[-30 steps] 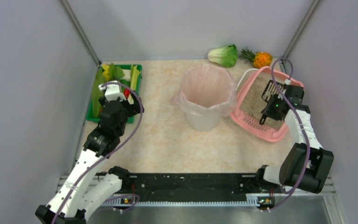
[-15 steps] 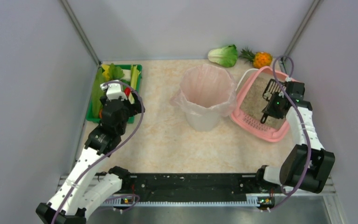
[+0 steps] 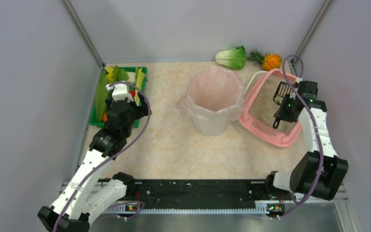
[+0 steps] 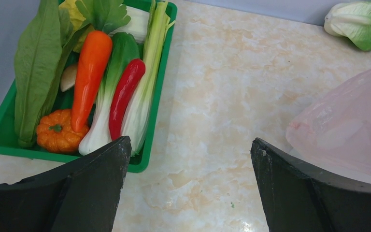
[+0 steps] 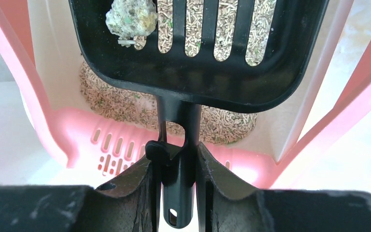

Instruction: Clean the litter box

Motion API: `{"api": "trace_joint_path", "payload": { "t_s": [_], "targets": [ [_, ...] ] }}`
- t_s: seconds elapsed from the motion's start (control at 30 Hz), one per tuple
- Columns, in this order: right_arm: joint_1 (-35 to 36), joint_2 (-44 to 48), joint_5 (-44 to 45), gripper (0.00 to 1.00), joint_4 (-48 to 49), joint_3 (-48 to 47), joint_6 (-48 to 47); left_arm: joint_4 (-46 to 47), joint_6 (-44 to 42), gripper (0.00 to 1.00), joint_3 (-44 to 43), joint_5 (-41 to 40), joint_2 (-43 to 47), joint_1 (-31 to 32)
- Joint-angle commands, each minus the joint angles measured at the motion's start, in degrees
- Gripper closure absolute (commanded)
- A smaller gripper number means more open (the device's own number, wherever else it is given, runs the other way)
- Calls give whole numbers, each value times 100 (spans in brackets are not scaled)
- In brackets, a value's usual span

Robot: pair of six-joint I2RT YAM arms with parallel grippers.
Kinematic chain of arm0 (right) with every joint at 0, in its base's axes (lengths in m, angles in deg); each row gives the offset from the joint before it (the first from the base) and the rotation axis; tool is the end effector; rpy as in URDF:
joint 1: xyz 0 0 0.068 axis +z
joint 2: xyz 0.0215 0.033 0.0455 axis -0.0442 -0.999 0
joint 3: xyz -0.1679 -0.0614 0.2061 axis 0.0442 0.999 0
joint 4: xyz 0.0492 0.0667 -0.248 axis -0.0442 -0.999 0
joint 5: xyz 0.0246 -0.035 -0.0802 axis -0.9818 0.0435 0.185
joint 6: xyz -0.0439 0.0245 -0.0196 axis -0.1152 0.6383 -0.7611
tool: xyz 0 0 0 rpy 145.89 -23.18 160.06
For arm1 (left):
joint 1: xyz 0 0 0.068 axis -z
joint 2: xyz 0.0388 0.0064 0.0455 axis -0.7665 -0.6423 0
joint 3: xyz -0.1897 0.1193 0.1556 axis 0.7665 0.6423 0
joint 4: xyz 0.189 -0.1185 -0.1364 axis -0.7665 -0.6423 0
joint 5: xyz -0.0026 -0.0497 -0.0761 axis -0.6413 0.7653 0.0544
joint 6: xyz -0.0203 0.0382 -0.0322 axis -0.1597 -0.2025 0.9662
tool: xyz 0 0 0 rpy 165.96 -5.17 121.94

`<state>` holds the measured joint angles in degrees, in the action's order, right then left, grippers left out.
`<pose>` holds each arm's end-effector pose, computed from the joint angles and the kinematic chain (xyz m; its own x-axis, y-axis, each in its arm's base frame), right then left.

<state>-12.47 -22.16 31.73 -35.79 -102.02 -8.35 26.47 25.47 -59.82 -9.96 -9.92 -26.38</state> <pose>0.2498 -0.0620 0.2772 -0.7470 0.4214 -0.5142 0.3565 0.9067 0.2253 0.1704 -0.0586 0.3473 -0.2522 -0.1833 -0.9502 -0.0780 0.9826 -0.1688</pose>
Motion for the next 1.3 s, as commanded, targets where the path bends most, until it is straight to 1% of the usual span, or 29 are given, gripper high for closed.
{"api": "trace_joint_path", "payload": {
  "t_s": [0.0, 0.07, 0.37, 0.53, 0.63, 0.93, 1.27],
  "targets": [
    [38, 134, 191, 100, -262, -390, -207, 226, -50, 1, -290, 30, -5, -2],
    [34, 160, -83, 100, -292, -478, -166, 215, -74, 1, -331, 26, -11, -2],
    [33, 116, 36, 100, -1069, -1418, -249, 228, -21, 1, -373, 88, -97, -2],
    [45, 99, -288, 100, -1296, -1858, -235, 237, -23, 1, -406, 104, -121, -2],
    [137, 6, -266, 100, -1584, -2214, -243, 235, -25, 1, -400, 109, -140, -3],
    [729, -361, 28, 100, -2370, -3359, -212, 258, 1, 1, -357, 142, -127, -2],
    [1903, -841, 423, 100, -3090, -4845, -180, 213, 34, 1, -312, 153, -92, -2]
  ]
}}
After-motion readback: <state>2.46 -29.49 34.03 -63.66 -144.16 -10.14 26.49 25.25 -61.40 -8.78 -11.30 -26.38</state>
